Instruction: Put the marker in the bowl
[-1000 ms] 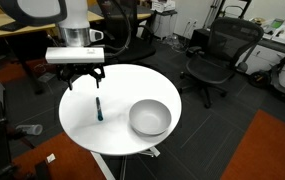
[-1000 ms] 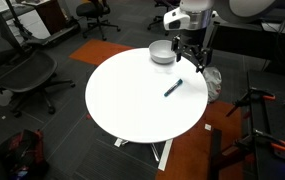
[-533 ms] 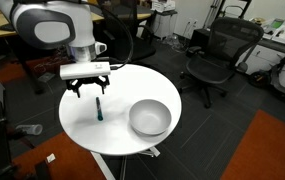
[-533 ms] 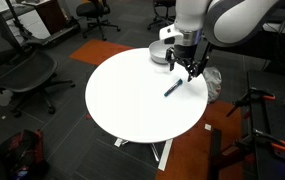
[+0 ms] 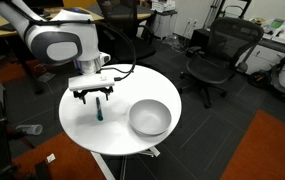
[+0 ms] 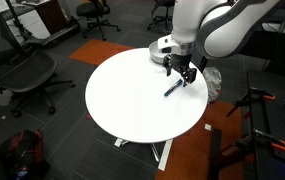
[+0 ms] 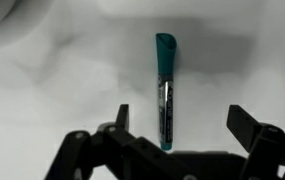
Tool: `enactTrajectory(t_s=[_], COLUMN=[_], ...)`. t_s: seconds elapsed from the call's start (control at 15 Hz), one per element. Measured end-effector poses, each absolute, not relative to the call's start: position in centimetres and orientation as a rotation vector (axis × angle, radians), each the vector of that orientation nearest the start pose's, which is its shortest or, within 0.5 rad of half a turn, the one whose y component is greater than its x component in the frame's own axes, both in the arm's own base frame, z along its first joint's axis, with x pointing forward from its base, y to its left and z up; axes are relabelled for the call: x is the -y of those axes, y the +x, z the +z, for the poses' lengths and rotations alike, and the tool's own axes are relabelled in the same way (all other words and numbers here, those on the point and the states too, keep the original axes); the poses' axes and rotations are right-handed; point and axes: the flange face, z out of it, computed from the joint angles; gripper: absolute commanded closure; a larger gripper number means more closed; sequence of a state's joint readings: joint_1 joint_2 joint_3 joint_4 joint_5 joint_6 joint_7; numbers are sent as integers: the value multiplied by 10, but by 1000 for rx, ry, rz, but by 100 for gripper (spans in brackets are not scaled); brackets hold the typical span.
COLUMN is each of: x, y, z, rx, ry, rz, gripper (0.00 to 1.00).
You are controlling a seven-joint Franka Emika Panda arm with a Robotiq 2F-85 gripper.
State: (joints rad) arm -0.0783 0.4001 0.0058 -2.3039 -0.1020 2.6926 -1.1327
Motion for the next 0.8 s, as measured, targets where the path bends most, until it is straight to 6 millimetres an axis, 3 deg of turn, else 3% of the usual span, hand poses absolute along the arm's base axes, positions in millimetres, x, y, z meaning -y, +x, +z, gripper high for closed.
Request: enactTrajectory(t_s=[0.6, 0.67, 0.73, 0.8], x=[42, 42, 42, 42], y=[539, 540, 540, 541], z=[141, 138, 135, 132], rx=[1689, 1686, 1685, 1683], ry=[-2651, -2649, -2647, -2645], rz=[60, 62, 65, 67], gripper=[0, 3, 26, 28])
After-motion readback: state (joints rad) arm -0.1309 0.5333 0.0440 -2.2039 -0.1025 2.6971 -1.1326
